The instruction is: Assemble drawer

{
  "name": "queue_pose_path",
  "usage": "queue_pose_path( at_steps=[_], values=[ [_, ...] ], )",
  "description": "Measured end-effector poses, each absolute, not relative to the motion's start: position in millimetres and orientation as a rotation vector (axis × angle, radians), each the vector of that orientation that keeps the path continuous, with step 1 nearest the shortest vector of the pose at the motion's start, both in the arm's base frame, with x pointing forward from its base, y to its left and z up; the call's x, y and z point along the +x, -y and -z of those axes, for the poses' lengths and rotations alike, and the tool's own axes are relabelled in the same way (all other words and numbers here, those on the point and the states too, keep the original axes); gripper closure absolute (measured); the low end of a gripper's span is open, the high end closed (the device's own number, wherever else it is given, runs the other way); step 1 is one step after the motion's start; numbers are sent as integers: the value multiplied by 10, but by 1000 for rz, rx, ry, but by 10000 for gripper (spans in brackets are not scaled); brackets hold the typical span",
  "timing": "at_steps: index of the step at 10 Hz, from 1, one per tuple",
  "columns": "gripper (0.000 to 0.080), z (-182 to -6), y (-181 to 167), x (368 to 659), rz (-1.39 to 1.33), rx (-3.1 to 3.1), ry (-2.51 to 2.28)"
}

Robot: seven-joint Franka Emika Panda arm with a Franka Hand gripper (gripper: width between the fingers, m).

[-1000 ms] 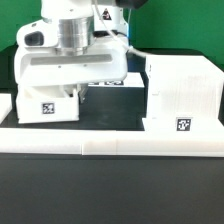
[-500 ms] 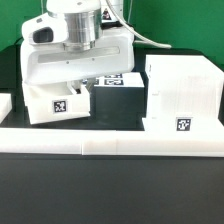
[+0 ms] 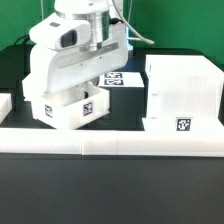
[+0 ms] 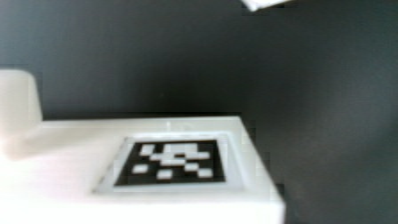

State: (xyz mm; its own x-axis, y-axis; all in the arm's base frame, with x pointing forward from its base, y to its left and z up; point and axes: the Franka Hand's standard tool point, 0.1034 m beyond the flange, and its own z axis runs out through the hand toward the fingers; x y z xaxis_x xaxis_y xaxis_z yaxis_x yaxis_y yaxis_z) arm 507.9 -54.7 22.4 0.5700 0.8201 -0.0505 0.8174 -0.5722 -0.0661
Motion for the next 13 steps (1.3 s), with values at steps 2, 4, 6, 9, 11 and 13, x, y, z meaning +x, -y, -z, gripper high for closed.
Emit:
queue_pose_path(
  at_steps=[2, 4, 6, 9, 11, 13],
  values=[
    [757, -216, 584, 5070, -124, -2646, 1625],
    [757, -218, 604, 5089, -124, -2509, 1854],
    [757, -233, 507, 5188, -107, -2261, 2220],
    [757, -234, 522, 5202, -125, -2170, 2323],
    [757, -200, 488, 5244, -134, -2213, 2273],
    [757, -165, 331, 5385, -120, -2302, 2183]
  ],
)
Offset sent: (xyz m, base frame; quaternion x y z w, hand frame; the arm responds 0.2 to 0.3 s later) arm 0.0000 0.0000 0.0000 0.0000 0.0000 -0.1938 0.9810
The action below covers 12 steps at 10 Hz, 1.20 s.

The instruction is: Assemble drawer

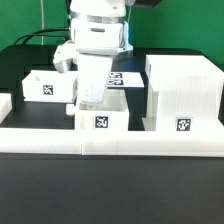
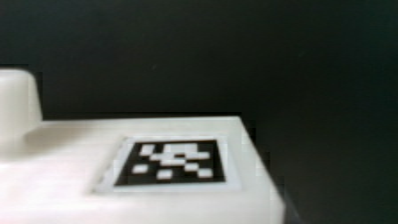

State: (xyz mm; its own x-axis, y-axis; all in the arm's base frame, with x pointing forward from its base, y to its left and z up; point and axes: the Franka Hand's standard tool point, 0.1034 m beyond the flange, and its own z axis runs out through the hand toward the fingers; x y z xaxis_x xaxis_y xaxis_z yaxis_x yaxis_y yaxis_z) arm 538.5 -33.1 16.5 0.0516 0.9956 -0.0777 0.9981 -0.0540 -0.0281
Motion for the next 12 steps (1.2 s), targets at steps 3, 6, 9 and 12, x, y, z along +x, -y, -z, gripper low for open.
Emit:
queue_pose_path(
  at_steps=[3, 6, 9, 12],
  values=[
    [757, -149, 311, 5396, 113, 2271, -2123],
    [757, -125, 198, 5412, 33, 2263, -2084],
    [757, -109, 221, 5378, 55, 2287, -2075],
    [757, -123, 126, 5409, 47, 2299, -2065]
  ],
)
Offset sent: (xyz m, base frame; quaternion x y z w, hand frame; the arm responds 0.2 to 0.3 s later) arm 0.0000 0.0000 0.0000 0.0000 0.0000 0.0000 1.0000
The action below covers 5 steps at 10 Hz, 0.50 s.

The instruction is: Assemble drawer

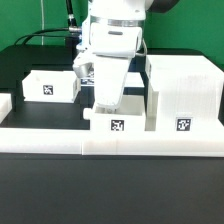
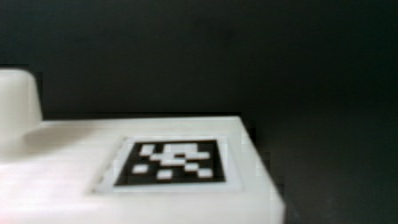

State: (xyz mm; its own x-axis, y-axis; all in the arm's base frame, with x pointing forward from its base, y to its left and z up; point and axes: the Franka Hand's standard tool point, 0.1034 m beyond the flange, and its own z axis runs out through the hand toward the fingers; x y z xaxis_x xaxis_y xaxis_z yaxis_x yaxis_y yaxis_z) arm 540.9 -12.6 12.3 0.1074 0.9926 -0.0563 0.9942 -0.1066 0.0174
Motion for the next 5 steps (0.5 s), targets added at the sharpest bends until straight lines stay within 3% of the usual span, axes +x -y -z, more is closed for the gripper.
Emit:
queue_pose_path(
  at_steps=[5],
  values=[
    [757, -110, -43, 5438, 111, 2231, -2152]
  ],
)
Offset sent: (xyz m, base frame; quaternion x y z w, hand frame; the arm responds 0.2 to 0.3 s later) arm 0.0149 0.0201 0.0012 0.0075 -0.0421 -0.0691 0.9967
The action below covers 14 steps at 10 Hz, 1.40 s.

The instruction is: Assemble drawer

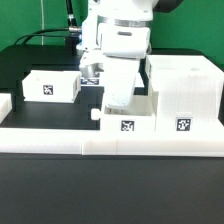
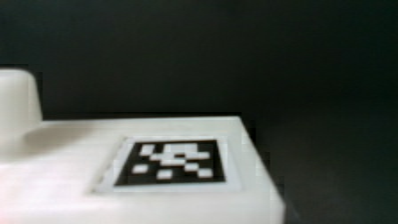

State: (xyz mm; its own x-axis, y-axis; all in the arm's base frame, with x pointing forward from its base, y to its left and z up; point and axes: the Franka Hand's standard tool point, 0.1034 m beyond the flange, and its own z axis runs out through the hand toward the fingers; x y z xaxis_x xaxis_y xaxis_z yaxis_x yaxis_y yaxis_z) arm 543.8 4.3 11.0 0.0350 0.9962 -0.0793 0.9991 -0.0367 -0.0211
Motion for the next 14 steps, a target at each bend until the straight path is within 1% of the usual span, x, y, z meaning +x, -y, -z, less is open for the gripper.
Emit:
queue_pose_path(
  at_steps=[4, 6, 13, 14],
  values=[
    [757, -103, -39, 5456, 134, 2228, -2162],
    [757, -95, -101, 5458, 128, 2228, -2155],
    [757, -90, -65, 5451, 137, 2236, -2137],
    [592, -106, -55, 5455, 140, 2239, -2135]
  ],
)
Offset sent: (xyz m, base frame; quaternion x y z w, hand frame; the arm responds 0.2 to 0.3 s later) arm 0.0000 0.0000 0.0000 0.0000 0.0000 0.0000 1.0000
